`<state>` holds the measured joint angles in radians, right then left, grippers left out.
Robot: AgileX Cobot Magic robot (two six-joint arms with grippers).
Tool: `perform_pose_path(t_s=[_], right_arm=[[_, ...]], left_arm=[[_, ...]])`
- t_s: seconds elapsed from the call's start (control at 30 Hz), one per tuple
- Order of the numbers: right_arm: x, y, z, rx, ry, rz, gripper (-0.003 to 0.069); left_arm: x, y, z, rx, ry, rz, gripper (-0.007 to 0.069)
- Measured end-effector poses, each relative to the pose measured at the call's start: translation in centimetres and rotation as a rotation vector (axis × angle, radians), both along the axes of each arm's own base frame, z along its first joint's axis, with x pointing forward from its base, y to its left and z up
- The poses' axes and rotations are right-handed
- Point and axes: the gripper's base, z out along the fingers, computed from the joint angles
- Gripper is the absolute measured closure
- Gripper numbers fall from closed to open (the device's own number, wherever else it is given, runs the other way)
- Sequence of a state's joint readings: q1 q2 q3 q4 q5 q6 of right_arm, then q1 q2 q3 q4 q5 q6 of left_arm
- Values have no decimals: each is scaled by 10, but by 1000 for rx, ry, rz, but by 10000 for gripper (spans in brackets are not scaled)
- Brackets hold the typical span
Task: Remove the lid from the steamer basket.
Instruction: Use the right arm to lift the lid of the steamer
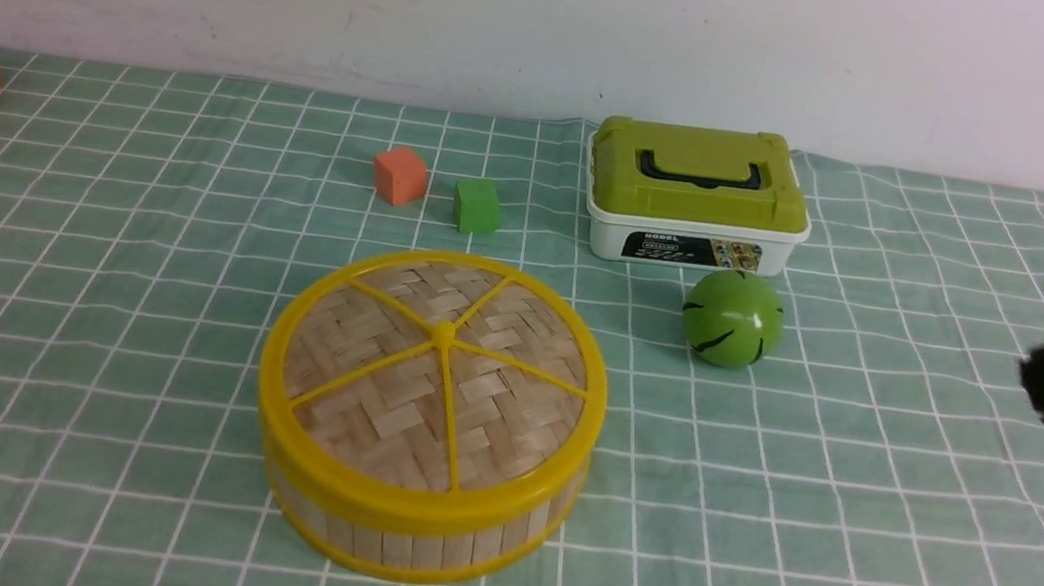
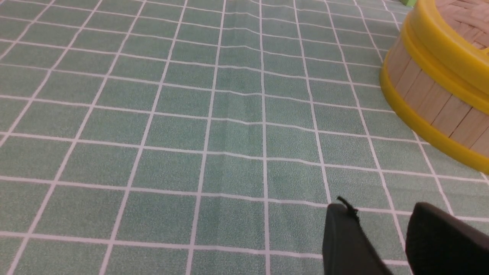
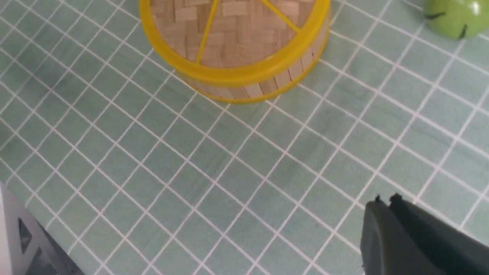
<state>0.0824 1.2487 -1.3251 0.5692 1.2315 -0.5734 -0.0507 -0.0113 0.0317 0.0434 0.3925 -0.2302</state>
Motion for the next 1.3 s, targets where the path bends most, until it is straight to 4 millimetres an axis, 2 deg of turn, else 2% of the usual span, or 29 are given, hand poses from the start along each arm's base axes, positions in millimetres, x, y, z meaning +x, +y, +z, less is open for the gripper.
perform_pose_path(t_s=[0.03,0.07,0.13,0.17,0.2,0.27,0.3,0.33,0.47,0.5,0.57,0.6,0.63,0.7,0.73,0.77,0.9,1.0,1.13,1.3], right_arm=[[15,9,-3,-51,24,15,659],[17,11,-3,-60,25,18,659],[50,47,-9,-213,47,48,657],[55,57,-8,-237,38,59,656],[60,60,-12,-256,48,53,656],[79,94,-18,-314,34,75,655],[90,112,-27,-336,40,89,652],[94,123,-27,-335,31,101,652],[117,171,-49,-332,41,142,636],[119,172,-53,-335,49,142,634],[131,199,-66,-328,45,165,592],[132,200,-69,-331,52,165,588],[137,213,-78,-331,50,180,550],[139,226,-85,-328,47,194,481],[140,235,-92,-329,55,199,409],[140,237,-94,-329,57,202,390],[139,250,-101,-317,38,216,238],[140,255,-104,-302,20,217,185],[146,260,-116,-296,18,213,192],[153,266,-135,-294,28,200,281]], left_arm=[[0,0,0,0,0,0,386],[0,0,0,0,0,0,386],[0,0,0,0,0,0,386],[0,0,0,0,0,0,386],[0,0,0,0,0,0,386],[0,0,0,0,0,0,386],[0,0,0,0,0,0,386],[0,0,0,0,0,0,386],[0,0,0,0,0,0,386],[0,0,0,0,0,0,386],[0,0,0,0,0,0,386],[0,0,0,0,0,0,386],[0,0,0,0,0,0,386],[0,0,0,0,0,0,386],[0,0,0,0,0,0,386],[0,0,0,0,0,0,386],[0,0,0,0,0,0,386],[0,0,0,0,0,0,386],[0,0,0,0,0,0,386],[0,0,0,0,0,0,386]])
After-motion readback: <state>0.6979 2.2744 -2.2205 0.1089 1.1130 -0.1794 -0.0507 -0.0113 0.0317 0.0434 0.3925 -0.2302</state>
